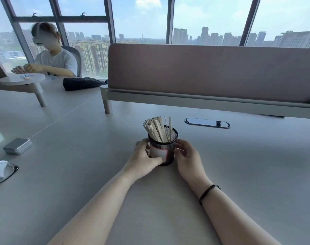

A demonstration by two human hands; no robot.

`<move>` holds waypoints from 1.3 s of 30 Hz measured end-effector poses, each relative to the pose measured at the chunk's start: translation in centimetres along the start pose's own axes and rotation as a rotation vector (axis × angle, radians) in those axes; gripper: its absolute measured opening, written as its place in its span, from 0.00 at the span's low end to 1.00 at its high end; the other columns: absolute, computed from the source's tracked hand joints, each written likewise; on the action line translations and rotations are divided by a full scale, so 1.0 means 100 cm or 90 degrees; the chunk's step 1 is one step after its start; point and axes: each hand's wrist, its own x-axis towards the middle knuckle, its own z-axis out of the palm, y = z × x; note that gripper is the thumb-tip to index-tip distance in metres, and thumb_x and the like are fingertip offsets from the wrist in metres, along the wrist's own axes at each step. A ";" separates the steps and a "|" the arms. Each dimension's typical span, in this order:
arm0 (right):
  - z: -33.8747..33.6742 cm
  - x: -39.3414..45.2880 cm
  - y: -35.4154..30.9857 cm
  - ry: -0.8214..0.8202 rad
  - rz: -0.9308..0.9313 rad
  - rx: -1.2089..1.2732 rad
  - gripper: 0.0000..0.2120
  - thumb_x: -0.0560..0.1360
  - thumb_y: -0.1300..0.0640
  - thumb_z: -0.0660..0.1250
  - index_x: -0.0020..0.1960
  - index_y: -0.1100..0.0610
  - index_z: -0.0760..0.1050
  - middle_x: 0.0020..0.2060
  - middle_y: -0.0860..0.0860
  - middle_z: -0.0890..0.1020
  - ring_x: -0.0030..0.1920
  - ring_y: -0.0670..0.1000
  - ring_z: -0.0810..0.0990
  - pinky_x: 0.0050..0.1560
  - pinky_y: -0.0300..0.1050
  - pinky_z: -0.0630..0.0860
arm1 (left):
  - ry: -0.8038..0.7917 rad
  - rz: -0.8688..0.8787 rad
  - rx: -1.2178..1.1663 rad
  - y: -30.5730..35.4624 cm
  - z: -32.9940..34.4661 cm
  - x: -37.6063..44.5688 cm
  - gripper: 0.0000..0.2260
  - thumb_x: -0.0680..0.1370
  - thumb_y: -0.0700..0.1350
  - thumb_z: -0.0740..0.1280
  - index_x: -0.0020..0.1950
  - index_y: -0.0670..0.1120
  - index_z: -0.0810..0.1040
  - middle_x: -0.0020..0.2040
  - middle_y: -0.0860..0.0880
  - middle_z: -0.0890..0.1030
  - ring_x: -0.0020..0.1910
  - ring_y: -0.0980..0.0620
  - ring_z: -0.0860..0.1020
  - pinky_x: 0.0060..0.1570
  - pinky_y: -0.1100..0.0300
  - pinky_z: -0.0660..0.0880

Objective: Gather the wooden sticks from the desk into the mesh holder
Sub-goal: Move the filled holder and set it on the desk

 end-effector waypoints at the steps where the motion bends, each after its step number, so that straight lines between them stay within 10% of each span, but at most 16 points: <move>1: -0.001 -0.001 -0.001 -0.014 0.004 0.027 0.17 0.75 0.68 0.62 0.57 0.50 0.76 0.54 0.47 0.84 0.55 0.44 0.83 0.58 0.46 0.78 | 0.007 0.006 0.007 0.000 0.000 -0.001 0.25 0.65 0.46 0.77 0.57 0.53 0.72 0.55 0.51 0.74 0.45 0.67 0.77 0.43 0.74 0.71; 12: -0.001 -0.007 -0.005 -0.083 0.011 -0.082 0.35 0.61 0.42 0.75 0.66 0.41 0.69 0.58 0.39 0.82 0.55 0.39 0.82 0.61 0.51 0.78 | 0.083 0.013 0.095 -0.001 0.008 -0.005 0.43 0.57 0.63 0.78 0.66 0.58 0.62 0.50 0.55 0.80 0.50 0.52 0.82 0.52 0.49 0.79; 26: 0.002 0.005 -0.015 -0.092 0.006 -0.214 0.36 0.74 0.47 0.70 0.77 0.47 0.57 0.72 0.44 0.72 0.71 0.46 0.71 0.67 0.46 0.69 | 0.113 0.011 0.118 -0.003 0.015 0.027 0.39 0.61 0.60 0.76 0.67 0.57 0.63 0.59 0.53 0.82 0.59 0.46 0.80 0.56 0.47 0.77; 39: 0.003 0.022 -0.003 -0.052 0.002 -0.173 0.29 0.78 0.51 0.68 0.75 0.44 0.60 0.61 0.40 0.75 0.61 0.39 0.74 0.61 0.37 0.69 | 0.104 -0.009 0.188 -0.001 0.027 0.113 0.43 0.61 0.63 0.70 0.72 0.55 0.57 0.63 0.51 0.79 0.62 0.45 0.77 0.58 0.45 0.76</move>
